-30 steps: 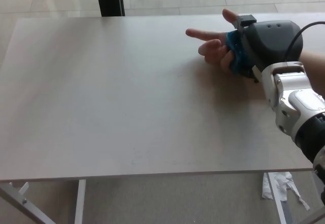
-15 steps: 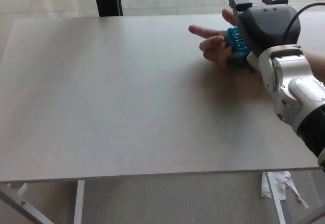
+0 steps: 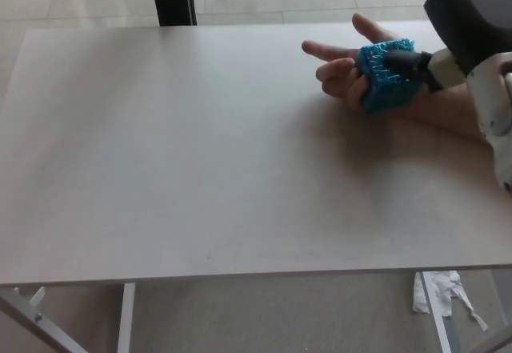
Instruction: The robot uses its right hand to pick up a cube kept in the middle of the desk infront of it and hands it to a person
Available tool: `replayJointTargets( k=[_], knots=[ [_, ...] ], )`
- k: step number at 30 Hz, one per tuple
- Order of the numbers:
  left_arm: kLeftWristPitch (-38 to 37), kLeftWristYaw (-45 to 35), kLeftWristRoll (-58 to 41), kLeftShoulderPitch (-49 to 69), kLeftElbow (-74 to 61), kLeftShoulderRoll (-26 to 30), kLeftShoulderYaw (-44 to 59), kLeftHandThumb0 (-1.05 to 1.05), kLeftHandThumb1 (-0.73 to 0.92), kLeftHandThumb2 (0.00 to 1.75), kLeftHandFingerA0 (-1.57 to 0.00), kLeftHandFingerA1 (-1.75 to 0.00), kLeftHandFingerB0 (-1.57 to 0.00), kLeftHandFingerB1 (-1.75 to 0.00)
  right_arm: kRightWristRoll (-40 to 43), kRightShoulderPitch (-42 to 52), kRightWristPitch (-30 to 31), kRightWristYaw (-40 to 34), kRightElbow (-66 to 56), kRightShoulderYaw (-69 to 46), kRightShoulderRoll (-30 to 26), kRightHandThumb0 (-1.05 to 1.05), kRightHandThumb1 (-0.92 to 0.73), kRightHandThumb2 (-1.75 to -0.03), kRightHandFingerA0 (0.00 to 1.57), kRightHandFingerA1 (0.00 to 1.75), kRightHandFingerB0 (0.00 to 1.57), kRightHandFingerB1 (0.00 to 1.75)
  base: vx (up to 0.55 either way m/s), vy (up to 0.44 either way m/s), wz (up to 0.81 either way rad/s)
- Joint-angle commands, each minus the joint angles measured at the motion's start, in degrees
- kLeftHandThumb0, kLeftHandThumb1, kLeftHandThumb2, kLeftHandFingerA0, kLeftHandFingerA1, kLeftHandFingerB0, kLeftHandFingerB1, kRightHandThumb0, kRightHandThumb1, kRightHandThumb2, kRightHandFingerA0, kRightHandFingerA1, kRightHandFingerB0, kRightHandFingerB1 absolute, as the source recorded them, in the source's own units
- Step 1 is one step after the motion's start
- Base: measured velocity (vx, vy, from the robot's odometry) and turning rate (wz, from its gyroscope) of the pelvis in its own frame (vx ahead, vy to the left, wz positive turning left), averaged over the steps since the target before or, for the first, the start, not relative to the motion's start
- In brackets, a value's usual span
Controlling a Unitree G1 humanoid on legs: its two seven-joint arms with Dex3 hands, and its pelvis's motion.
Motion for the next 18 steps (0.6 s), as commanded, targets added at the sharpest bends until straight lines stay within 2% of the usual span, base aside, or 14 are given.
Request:
replayJointTargets(
  k=[1, 2, 3, 4, 5, 8, 9, 10, 11, 13, 14, 15, 17, 18],
  knots=[
    [1.20, -0.08, -3.78, 0.64, 0.76, 2.75, 3.81, -0.58, 0.49, 0.56, -0.73, -0.54, -0.71, -0.44, 36.10, 40.27, -3.25, 27.07, -51.31, -58.24, -6.12, -0.68, -0.61, -0.59, 0.24, 0.35, 0.21, 0.28, 0.00, 0.000, 0.00],
    [1.36, 0.00, -3.53, 0.70, 0.93, 2.92, 3.61, -0.64, 0.38, 0.80, -0.68, -0.63, -0.59, -0.55, 35.52, 44.51, -5.74, 25.17, -52.44, -63.51, -4.18, -0.60, -0.58, -0.58, 0.35, 0.34, 0.30, 0.30, 0.00, 0.000, 0.00],
    [1.33, 0.15, -3.02, 0.86, 1.00, 3.13, 3.18, -0.64, 0.38, 0.80, -0.68, -0.63, -0.59, -0.55, 38.06, 46.87, -7.16, 23.76, -53.05, -66.72, -2.29, -0.60, -0.58, -0.58, 0.35, 0.34, 0.30, 0.30, 0.00, 0.000, 0.00],
    [1.58, 0.45, -2.94, 0.76, 1.09, 3.25, 3.14, -0.61, 0.48, 0.56, -0.74, -0.54, -0.63, -0.41, 39.48, 49.37, -8.97, 22.71, -52.47, -70.23, -1.13, -0.65, -0.49, -0.82, 0.35, 0.47, 0.29, 0.43, 0.00, 0.000, 0.00],
    [1.60, 0.60, -2.79, 0.86, 1.07, 3.51, 3.05, -0.63, 0.47, 0.55, -0.73, -0.54, -0.61, -0.40, 43.81, 54.20, -14.07, 20.32, -50.38, -77.03, 1.09, -0.54, -0.59, -0.59, 0.58, 0.40, 0.43, 0.34, 0.00, 0.000, 0.00],
    [1.47, 0.79, -2.83, 1.29, 1.27, 3.69, 3.21, -0.63, 0.47, 0.56, -0.75, -0.56, -0.64, -0.41, 49.32, 60.33, -21.12, 15.13, -46.06, -84.09, 4.32, -0.52, -0.46, -0.79, 0.59, 0.56, 0.42, 0.49, 0.00, 0.000, 0.00],
    [1.26, 0.61, -3.00, 1.43, 1.23, 3.62, 3.37, -0.62, 0.47, 0.55, -0.76, -0.57, -0.67, -0.42, 50.59, 61.15, -22.18, 14.29, -45.34, -84.74, 4.84, -0.49, -0.44, -0.78, 0.66, 0.59, 0.48, 0.52, 0.00, 0.000, 0.00],
    [1.00, 0.32, -3.27, 1.65, 1.13, 3.50, 3.62, -0.63, 0.46, 0.55, -0.75, -0.56, -0.68, -0.42, 52.65, 62.97, -28.15, 11.18, -40.80, -86.39, 5.82, -0.38, -0.55, -0.57, 0.82, 0.58, 0.66, 0.46, 0.00, 0.000, 0.00],
    [0.98, 0.29, -3.36, 1.75, 1.12, 3.44, 3.70, -0.62, 0.36, 0.79, -0.70, -0.63, -0.62, -0.55, 53.33, 64.76, -35.53, 7.23, -34.38, -87.93, 6.38, -0.40, -0.57, -0.58, 0.85, 0.63, 0.67, 0.46, 0.00, 0.000, 0.00],
    [1.16, 0.60, -3.08, 1.82, 1.18, 3.43, 3.45, -0.65, 0.36, 0.79, -0.69, -0.62, -0.61, -0.54, 52.81, 65.79, -41.04, 2.52, -26.82, -89.34, 6.27, -0.42, -0.59, -0.58, 0.89, 0.67, 0.73, 0.45, 0.00, 0.000, 0.00],
    [1.34, 0.78, -2.73, 1.83, 1.15, 3.45, 3.10, -0.66, 0.46, 0.55, -0.74, -0.54, -0.69, -0.42, 52.40, 65.27, -44.55, -2.08, -19.36, -91.10, 5.99, -0.44, -0.58, -0.59, 0.89, 0.71, 0.75, 0.46, 0.00, 0.000, 0.00],
    [1.45, 0.69, -2.67, 1.83, 1.12, 3.42, 3.01, -0.67, 0.36, 0.80, -0.69, -0.62, -0.61, -0.54, 51.90, 63.98, -46.71, -5.80, -13.18, -92.13, 4.97, -0.39, -0.61, -0.58, 0.87, 0.74, 0.79, 0.53, 0.00, 0.000, 0.00],
    [1.63, 0.65, -2.59, 1.83, 1.10, 3.48, 2.92, -0.67, 0.36, 0.80, -0.69, -0.62, -0.61, -0.54, 51.30, 62.56, -49.93, -9.66, -6.26, -92.75, 3.51, -0.39, -0.61, -0.58, 0.87, 0.74, 0.79, 0.53, 0.00, 0.000, 0.00],
    [1.43, 0.59, -2.32, 2.08, 1.23, 3.66, 2.72, -0.61, 0.48, 0.56, -0.77, -0.56, -0.67, -0.41, 52.76, 61.03, -51.19, -9.76, 0.07, -92.96, 1.82, -0.45, -0.63, -0.59, 0.85, 0.84, 0.78, 0.61, 0.00, 0.000, 0.00]
  ],
)
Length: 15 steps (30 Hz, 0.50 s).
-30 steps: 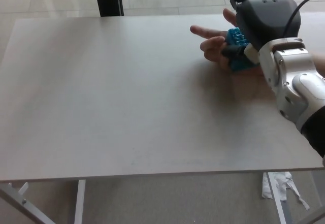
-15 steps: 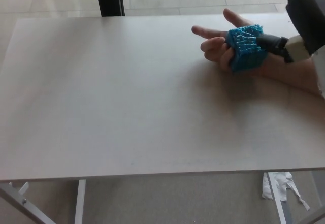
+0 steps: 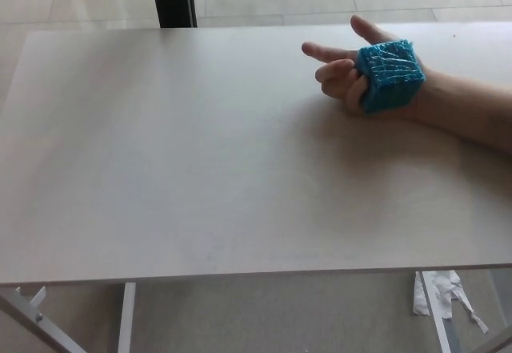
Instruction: The robot uses its right hand to pick up a cube kept in the middle of the desk infront of it and hands it to a person
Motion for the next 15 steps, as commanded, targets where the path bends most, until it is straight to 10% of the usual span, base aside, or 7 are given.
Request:
replayJointTargets(
  k=[1, 8, 9, 11, 13, 14, 15],
  knots=[
    [1.68, 0.26, -2.76, 1.93, 1.15, 3.70, 3.04, -0.61, 0.47, 0.55, -0.78, -0.58, -0.68, -0.42, 43.41, 22.44, -45.75, -13.38, 17.60, -59.92, 0.98, -0.48, -0.62, -0.59, 0.85, 0.84, 0.80, 0.61, 0.00, 0.000, 0.00],
    [1.80, 1.02, -2.34, 1.86, 1.33, 3.64, 2.72, -0.65, 0.36, 0.79, -0.68, -0.63, -0.60, -0.54, 43.14, 20.55, -48.96, -15.93, 35.97, -60.33, -3.44, -0.55, -0.68, -0.61, 0.87, 1.03, 0.77, 0.63, 0.00, 0.000, 0.00],
    [2.05, 1.23, -2.24, 1.82, 1.53, 3.75, 2.66, -0.63, 0.47, 0.56, -0.76, -0.56, -0.68, -0.41, 43.40, 20.52, -47.49, -16.02, 35.77, -60.82, -2.87, -0.52, -0.66, -0.62, 0.91, 1.43, 0.75, 0.67, 0.00, 0.000, 0.00],
    [2.40, 1.43, -2.29, 1.90, 1.71, 3.97, 2.77, -0.63, 0.36, 0.79, -0.78, -0.66, -0.61, -0.54, 43.46, 19.98, -45.91, -16.36, 36.86, -61.37, -2.81, -0.52, -0.64, -0.68, 1.05, 1.68, 0.73, 0.71, 0.00, 0.000, 0.00],
    [2.43, 1.54, -2.34, 2.05, 1.52, 3.93, 2.80, -0.63, 0.46, 0.56, -0.81, -0.59, -0.67, -0.41, 43.61, 19.01, -44.60, -15.85, 39.59, -61.55, -3.60, -0.43, -0.52, -0.98, 1.34, 1.38, 0.72, 0.77, 0.00, 0.000, 0.00],
    [1.96, 1.65, -2.41, 2.15, 1.48, 3.69, 2.90, -0.62, 0.46, 0.55, -0.77, -0.57, -0.68, -0.42, 42.83, 17.87, -43.80, -15.79, 42.29, -60.43, -4.15, -0.60, -0.64, -0.65, 0.99, 1.63, 0.75, 0.68, 0.00, 0.000, 0.00],
    [2.30, 2.06, -2.25, 2.02, 1.57, 3.77, 2.79, -0.63, 0.46, 0.55, -0.79, -0.57, -0.68, -0.42, 40.37, 17.18, -42.63, -17.15, 45.42, -58.62, -5.18, -0.62, -0.67, -0.62, 0.87, 1.37, 0.75, 0.68, 0.00, 0.000, 0.00]
  ],
)
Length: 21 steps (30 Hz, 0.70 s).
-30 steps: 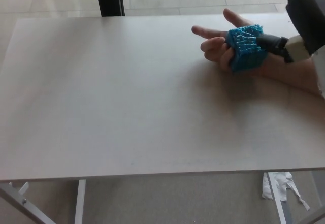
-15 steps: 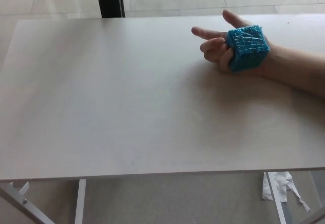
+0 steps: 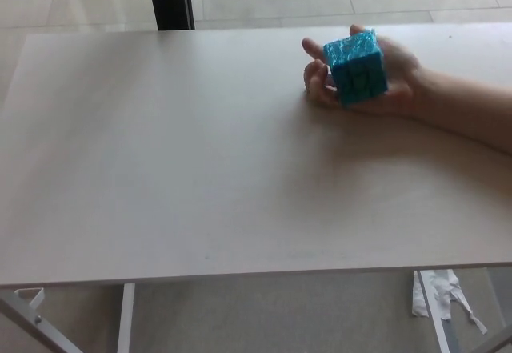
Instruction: The robot uses its right hand to pick up a cube kept in the middle of the desk infront of it and hands it to a person
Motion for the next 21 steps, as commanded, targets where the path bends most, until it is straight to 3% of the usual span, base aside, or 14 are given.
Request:
replayJointTargets(
  k=[1, 4, 5, 7, 8, 9, 10, 11, 12, 13, 15, 19, 20, 21],
  knots=[
    [1.96, 1.84, -1.78, 1.88, 1.47, 3.78, 2.28, -0.65, 0.46, 0.56, -0.77, -0.57, -0.68, -0.42, 30.70, 0.04, -28.70, -14.84, 31.19, -31.19, -5.46, -0.57, -0.64, -0.60, 0.79, 1.17, 0.76, 0.69, 0.00, 0.000, 0.00],
    [2.65, 1.63, -2.45, 1.57, 1.73, 3.52, 2.92, -0.67, 0.33, 0.77, -0.77, -0.64, -0.62, -0.53, 27.37, 0.30, -20.88, -10.72, 30.85, -28.10, -6.16, -0.55, -0.65, -0.59, 0.72, 1.12, 0.60, 0.61, 0.00, 0.000, 0.00],
    [2.73, 1.57, -2.82, 1.58, 1.69, 3.46, 3.30, -0.65, 0.44, 0.54, -0.81, -0.59, -0.67, -0.41, 26.98, -0.88, -12.85, -8.64, 28.15, -27.48, -6.24, -0.54, -0.62, -0.60, 0.67, 1.31, 0.57, 0.57, 0.00, 0.000, 0.00],
    [1.99, 1.32, -2.74, 1.98, 1.52, 3.39, 3.39, -0.65, 0.45, 0.55, -0.78, -0.58, -0.66, -0.41, 25.99, -3.08, -4.35, -5.94, 29.03, -26.37, -8.33, -0.50, -0.62, -0.60, 0.61, 1.09, 0.56, 0.51, 0.00, 0.000, 0.00],
    [2.12, 1.37, -2.57, 2.03, 1.72, 3.60, 3.37, -0.64, 0.46, 0.55, -0.76, -0.56, -0.65, -0.41, 25.32, -4.66, 1.61, -4.08, 29.32, -25.38, -9.52, -0.47, -0.63, -0.60, 0.81, 1.28, 0.61, 0.51, 0.00, 0.000, 0.00],
    [2.10, 1.26, -2.64, 2.13, 1.85, 3.67, 3.62, -0.63, 0.45, 0.55, -0.76, -0.56, -0.67, -0.42, 24.50, -7.05, 7.74, -1.45, 31.41, -23.66, -11.12, -0.45, -0.50, -0.87, 0.77, 0.92, 0.54, 0.66, 0.00, 0.000, 0.00],
    [1.71, 1.12, -2.63, 2.60, 1.46, 3.46, 3.73, -0.64, 0.36, 0.79, -0.69, -0.63, -0.61, -0.55, 23.51, -8.84, 10.96, -0.91, 34.79, -22.55, -12.74, -0.42, -0.59, -0.59, 0.74, 0.85, 0.59, 0.56, 0.00, 0.000, 0.00],
    [2.12, 1.87, -2.49, 2.71, 1.54, 3.28, 3.82, -0.64, 0.36, 0.79, -0.69, -0.62, -0.60, -0.54, 28.34, -12.57, 15.71, -2.91, 36.43, -26.89, -12.26, -0.36, -0.46, -0.83, 0.74, 0.95, 0.65, 0.73, 0.00, 0.000, 0.00],
    [1.71, 1.68, -2.21, 3.06, 1.43, 3.16, 3.70, -0.60, 0.47, 0.56, -0.77, -0.56, -0.66, -0.42, 27.88, -13.23, 14.63, -5.10, 38.37, -26.99, -11.86, -0.31, -0.58, -0.57, 0.79, 1.10, 0.72, 0.66, 0.00, 0.000, 0.00],
    [1.62, 1.58, -2.14, 3.27, 1.43, 2.91, 3.72, -0.60, 0.47, 0.56, -0.77, -0.56, -0.66, -0.42, 27.89, -12.93, 14.58, -4.88, 38.72, -27.30, -12.33, -0.31, -0.58, -0.57, 0.79, 1.10, 0.72, 0.66, 0.00, 0.000, 0.00],
    [2.24, 1.45, -1.85, 3.42, 1.68, 3.08, 3.60, -0.62, 0.47, 0.56, -0.78, -0.57, -0.66, -0.41, 23.97, -12.02, 11.35, -6.87, 42.74, -24.04, -11.65, -0.38, -0.58, -0.61, 1.07, 1.56, 0.80, 0.75, 0.00, 0.000, 0.00],
    [2.86, 0.98, -2.05, 3.93, 1.75, 3.64, 4.18, -0.60, 0.47, 0.55, -0.77, -0.56, -0.65, -0.41, 22.82, -10.95, 8.28, -4.35, 45.06, -20.65, -8.16, -0.37, -0.58, -0.61, 0.89, 1.55, 0.71, 0.66, 0.00, 0.000, 0.00],
    [2.87, 0.99, -2.10, 3.92, 1.67, 4.03, 4.41, -0.59, 0.47, 0.55, -0.77, -0.56, -0.66, -0.42, 22.72, -11.17, 7.98, -4.20, 45.54, -19.85, -7.94, -0.45, -0.50, -0.86, 0.94, 1.19, 0.67, 0.72, 0.00, 0.000, 0.00],
    [2.81, 1.05, -2.25, 3.77, 1.45, 4.11, 4.68, -0.55, 0.48, 0.55, -0.75, -0.55, -0.67, -0.43, 22.49, -10.97, 7.66, -3.47, 46.34, -18.83, -8.22, -0.40, -0.59, -0.57, 0.76, 1.03, 0.65, 0.60, 0.00, 0.000, 0.00]
  ],
)
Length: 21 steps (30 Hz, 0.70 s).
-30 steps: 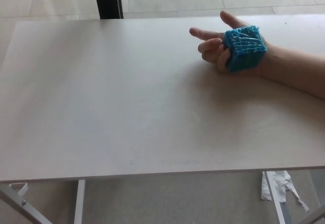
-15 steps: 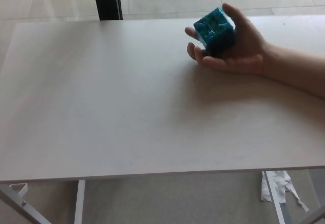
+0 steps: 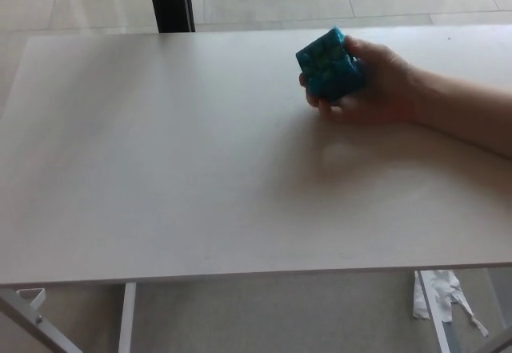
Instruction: The robot uses its right hand to pick up a cube kept in the middle of the desk infront of it and hands it to a person
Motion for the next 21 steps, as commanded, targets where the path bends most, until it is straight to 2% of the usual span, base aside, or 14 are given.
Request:
replayJointTargets(
  k=[1, 4, 5, 6, 7, 8, 9, 12, 13, 14, 17, 21],
  knots=[
    [2.47, 0.67, -2.37, 1.04, 0.24, 3.83, 2.24, -0.57, 0.48, 0.55, -0.74, -0.54, -0.67, -0.43, 7.84, -1.12, 4.68, -0.69, 9.17, 1.68, -1.92, -0.43, -0.62, -0.58, 0.80, 1.13, 0.69, 0.62, 0.00, 0.000, 0.00],
    [1.88, 0.37, -1.37, 2.29, 0.33, 3.84, 1.72, -0.60, 0.48, 0.56, -0.75, -0.58, -0.65, -0.41, 8.28, 0.45, 1.99, -0.96, 11.12, 4.12, -2.85, -0.47, -0.61, -0.60, 0.82, 1.15, 0.68, 0.60, 0.00, 0.000, 0.00],
    [1.87, 0.35, -1.47, 2.72, 0.56, 3.70, 1.79, -0.58, 0.48, 0.55, -0.76, -0.58, -0.62, -0.41, 8.90, 0.84, 1.87, -0.74, 11.42, 4.49, -3.14, -0.46, -0.63, -0.59, 0.78, 1.07, 0.65, 0.59, 0.00, 0.000, 0.00],
    [1.25, 0.10, -1.50, 3.06, 0.64, 3.59, 1.78, -0.63, 0.36, 0.79, -0.76, -0.68, -0.58, -0.55, 10.03, 0.84, 1.89, 0.21, 12.05, 4.52, -3.23, -0.44, -0.62, -0.58, 0.79, 1.10, 0.64, 0.57, 0.00, 0.000, 0.00],
    [1.20, -0.23, -1.61, 2.95, 0.66, 3.89, 1.80, -0.63, 0.36, 0.80, -0.76, -0.69, -0.57, -0.55, 11.28, 0.49, 1.91, 1.13, 12.36, 4.77, -2.98, -0.43, -0.62, -0.58, 0.79, 1.20, 0.63, 0.55, 0.00, 0.000, 0.00],
    [1.57, -0.17, -1.97, 2.48, 0.48, 4.01, 2.00, -0.59, 0.47, 0.55, -0.78, -0.59, -0.62, -0.42, 11.64, 0.30, 1.67, 1.92, 12.58, 5.50, -2.99, -0.41, -0.48, -0.91, 0.79, 0.99, 0.51, 0.63, 0.00, 0.000, 0.00],
    [2.27, 0.14, -2.29, 1.75, 0.28, 4.09, 2.16, -0.58, 0.47, 0.55, -0.75, -0.56, -0.63, -0.41, 11.88, -0.18, 1.57, 2.19, 13.03, 6.28, -3.15, -0.50, -0.51, -0.89, 0.75, 0.91, 0.53, 0.62, 0.00, 0.000, 0.00],
    [2.60, 0.39, -2.11, 1.62, 0.20, 4.17, 1.92, -0.60, 0.47, 0.55, -0.77, -0.55, -0.65, -0.42, 13.75, 0.01, 1.59, 2.39, 13.76, 7.25, -3.53, -0.50, -0.50, -0.87, 0.77, 0.91, 0.52, 0.61, 0.00, 0.000, 0.00],
    [2.36, -0.19, -1.93, 1.87, 0.33, 4.39, 1.74, -0.62, 0.47, 0.56, -0.74, -0.55, -0.63, -0.41, 14.54, 0.33, 0.80, 3.99, 12.89, 7.64, -3.12, -0.46, -0.61, -0.58, 0.68, 0.85, 0.55, 0.50, 0.00, 0.000, 0.00],
    [2.20, -0.44, -2.04, 2.18, 0.41, 4.44, 1.86, -0.62, 0.47, 0.55, -0.77, -0.57, -0.63, -0.41, 14.88, 0.65, 0.19, 4.68, 12.14, 8.34, -2.81, -0.45, -0.62, -0.59, 0.67, 0.90, 0.53, 0.49, 0.00, 0.000, 0.00],
    [2.01, -1.09, -2.40, 2.93, 0.34, 4.40, 2.08, -0.61, 0.46, 0.55, -0.80, -0.60, -0.63, -0.42, 16.51, 1.42, -0.72, 7.26, 11.49, 9.49, -2.76, -0.44, -0.63, -0.58, 0.73, 0.88, 0.43, 0.41, 0.00, 0.000, 0.00],
    [1.85, -1.05, -2.16, 3.62, 0.25, 4.46, 1.62, -0.61, 0.47, 0.55, -0.79, -0.58, -0.61, -0.41, 18.37, 1.94, -1.10, 9.57, 11.24, 10.70, -2.84, -0.41, -0.63, -0.57, 0.74, 0.89, 0.45, 0.42, 0.00, 0.000, 0.00]
  ],
)
